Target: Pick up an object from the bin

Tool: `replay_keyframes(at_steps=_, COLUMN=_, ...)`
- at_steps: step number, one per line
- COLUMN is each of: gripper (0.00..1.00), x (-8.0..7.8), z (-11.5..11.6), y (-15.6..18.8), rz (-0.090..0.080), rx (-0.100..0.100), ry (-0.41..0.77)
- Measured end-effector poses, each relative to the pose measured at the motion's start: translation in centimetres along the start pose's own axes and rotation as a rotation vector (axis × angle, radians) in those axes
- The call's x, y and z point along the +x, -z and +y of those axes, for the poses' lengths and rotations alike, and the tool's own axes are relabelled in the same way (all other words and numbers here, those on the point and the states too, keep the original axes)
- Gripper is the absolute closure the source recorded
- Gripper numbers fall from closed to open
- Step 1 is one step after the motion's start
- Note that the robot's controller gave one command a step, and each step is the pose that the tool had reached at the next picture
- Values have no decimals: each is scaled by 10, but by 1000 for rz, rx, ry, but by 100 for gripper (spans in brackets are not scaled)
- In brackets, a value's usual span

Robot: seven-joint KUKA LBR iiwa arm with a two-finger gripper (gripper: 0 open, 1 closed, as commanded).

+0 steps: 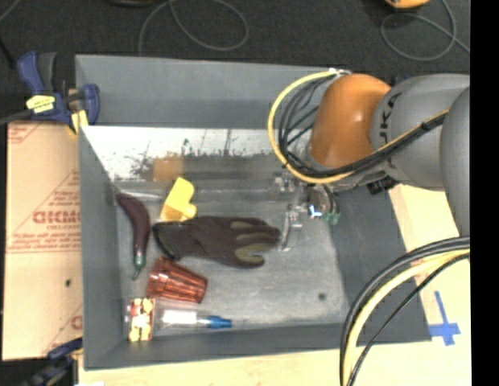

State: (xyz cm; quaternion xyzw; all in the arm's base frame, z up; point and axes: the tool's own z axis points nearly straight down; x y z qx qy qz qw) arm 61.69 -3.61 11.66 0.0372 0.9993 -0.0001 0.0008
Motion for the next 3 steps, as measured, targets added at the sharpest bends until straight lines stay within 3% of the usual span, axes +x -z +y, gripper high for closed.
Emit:
replay_keyframes(at_steps=1, gripper=100, x=15, z=35, y=-45, rz=-14, rx=0, ry=-8)
replay_keyframes(at_steps=2, gripper=100, x=15, z=35, y=-45, rz=-14, rx=1, ry=-7)
replay_keyframes(at_steps=3, gripper=100, x=2, z=27, y=85, rz=-19, rx=3, ry=38)
